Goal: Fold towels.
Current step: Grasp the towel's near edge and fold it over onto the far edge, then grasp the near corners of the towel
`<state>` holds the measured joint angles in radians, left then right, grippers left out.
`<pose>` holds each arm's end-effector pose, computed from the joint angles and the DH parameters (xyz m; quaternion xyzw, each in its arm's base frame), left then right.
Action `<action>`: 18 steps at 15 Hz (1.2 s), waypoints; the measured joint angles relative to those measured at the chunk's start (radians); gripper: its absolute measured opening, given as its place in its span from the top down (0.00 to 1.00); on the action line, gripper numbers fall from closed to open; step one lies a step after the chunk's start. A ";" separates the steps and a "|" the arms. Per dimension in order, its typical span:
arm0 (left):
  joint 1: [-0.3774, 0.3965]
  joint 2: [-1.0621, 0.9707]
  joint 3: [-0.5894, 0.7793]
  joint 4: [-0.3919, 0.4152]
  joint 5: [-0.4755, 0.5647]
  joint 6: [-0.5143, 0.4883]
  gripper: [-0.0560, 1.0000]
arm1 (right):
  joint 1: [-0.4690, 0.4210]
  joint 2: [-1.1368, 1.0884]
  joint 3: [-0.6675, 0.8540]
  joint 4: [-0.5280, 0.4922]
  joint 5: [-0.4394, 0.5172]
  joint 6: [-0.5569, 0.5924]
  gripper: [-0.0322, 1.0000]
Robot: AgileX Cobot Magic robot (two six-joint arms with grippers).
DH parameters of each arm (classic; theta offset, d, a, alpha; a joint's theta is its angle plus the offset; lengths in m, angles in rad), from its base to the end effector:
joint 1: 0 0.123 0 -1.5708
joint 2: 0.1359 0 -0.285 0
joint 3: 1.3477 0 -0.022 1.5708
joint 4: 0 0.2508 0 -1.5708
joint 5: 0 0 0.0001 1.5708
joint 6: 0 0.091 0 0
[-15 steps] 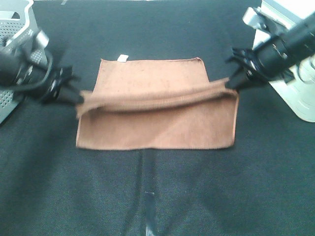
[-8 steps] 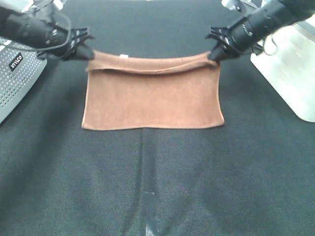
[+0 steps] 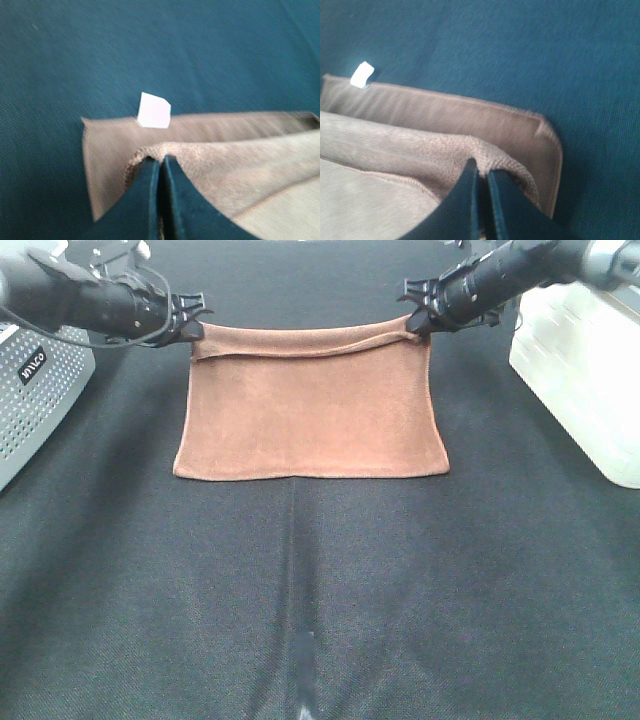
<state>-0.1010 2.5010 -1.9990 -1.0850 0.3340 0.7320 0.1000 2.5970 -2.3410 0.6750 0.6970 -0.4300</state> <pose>0.5554 -0.0829 0.1324 -0.0294 0.8715 -0.2266 0.4339 0.5670 0.0936 0.1591 -0.0728 0.8978 0.2297 0.3685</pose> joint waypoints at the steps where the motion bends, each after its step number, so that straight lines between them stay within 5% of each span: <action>1: 0.000 0.037 -0.045 0.000 -0.011 0.000 0.95 | 0.000 0.030 -0.023 0.000 -0.019 -0.001 0.97; 3: -0.002 0.100 -0.121 -0.001 -0.022 0.000 0.95 | 0.000 0.077 -0.031 -0.008 -0.067 -0.001 0.97; 6: -0.004 0.147 -0.140 -0.003 -0.045 0.000 0.79 | 0.000 0.102 -0.032 -0.011 -0.108 -0.001 0.89; 10: -0.004 0.150 -0.144 -0.003 -0.037 0.001 0.35 | 0.000 0.102 -0.033 -0.023 -0.107 -0.001 0.34; 14: 0.005 0.124 -0.145 0.023 0.150 -0.029 0.26 | 0.000 0.042 -0.033 -0.105 0.124 -0.001 0.26; 18: 0.007 0.073 -0.146 0.171 0.377 -0.137 0.26 | 0.000 -0.007 -0.033 -0.122 0.345 0.111 0.25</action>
<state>-0.0940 2.5740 -2.1450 -0.9140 0.7110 0.5950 0.1000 2.5900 -2.3740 0.5530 1.0420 -0.3190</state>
